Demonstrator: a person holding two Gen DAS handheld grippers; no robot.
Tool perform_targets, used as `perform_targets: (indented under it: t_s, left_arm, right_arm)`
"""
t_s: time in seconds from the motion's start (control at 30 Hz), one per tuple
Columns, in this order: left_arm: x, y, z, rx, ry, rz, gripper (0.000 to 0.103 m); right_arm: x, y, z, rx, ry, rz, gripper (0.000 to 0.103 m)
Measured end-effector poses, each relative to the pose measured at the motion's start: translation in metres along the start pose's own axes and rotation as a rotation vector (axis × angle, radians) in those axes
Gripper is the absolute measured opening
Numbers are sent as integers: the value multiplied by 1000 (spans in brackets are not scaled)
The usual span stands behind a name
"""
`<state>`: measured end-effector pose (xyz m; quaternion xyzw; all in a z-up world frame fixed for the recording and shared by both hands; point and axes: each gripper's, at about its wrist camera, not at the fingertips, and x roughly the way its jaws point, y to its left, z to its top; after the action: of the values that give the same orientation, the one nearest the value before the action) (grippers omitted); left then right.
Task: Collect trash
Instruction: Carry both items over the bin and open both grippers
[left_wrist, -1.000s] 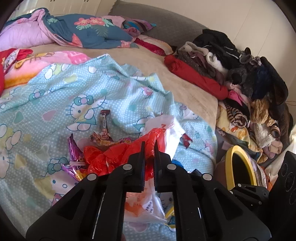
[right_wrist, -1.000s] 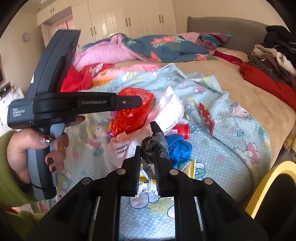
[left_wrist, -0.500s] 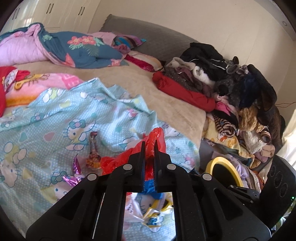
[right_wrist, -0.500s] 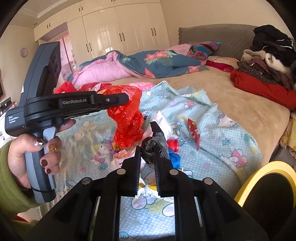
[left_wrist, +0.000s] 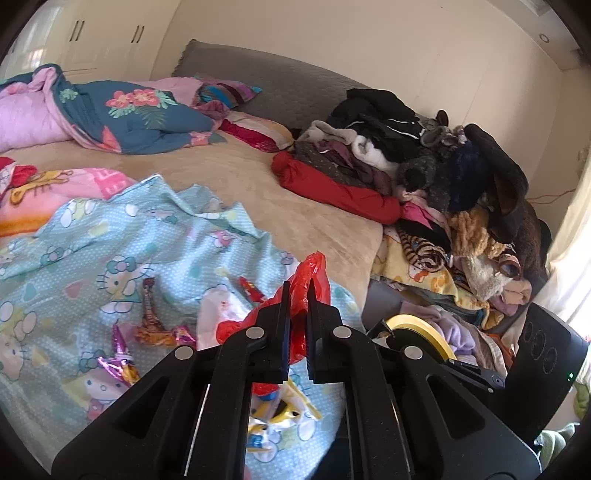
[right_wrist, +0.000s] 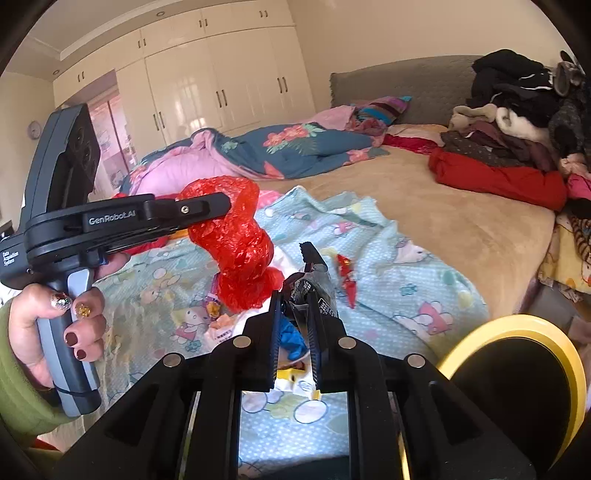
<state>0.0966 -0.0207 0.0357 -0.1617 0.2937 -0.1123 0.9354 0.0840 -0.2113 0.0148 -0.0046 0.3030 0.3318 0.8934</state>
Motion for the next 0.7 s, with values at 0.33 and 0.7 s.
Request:
perform_targets:
  t_s: [0.33,0.7]
  left_arm:
    - [7,-29,-4,44,20,-32,3]
    - [18,-67,-12,100,46,-71,3]
  right_arm:
    - [-26,-26,-7,55,-35,-55,13]
    - [-54,-56,-19,97,-62,-113,13]
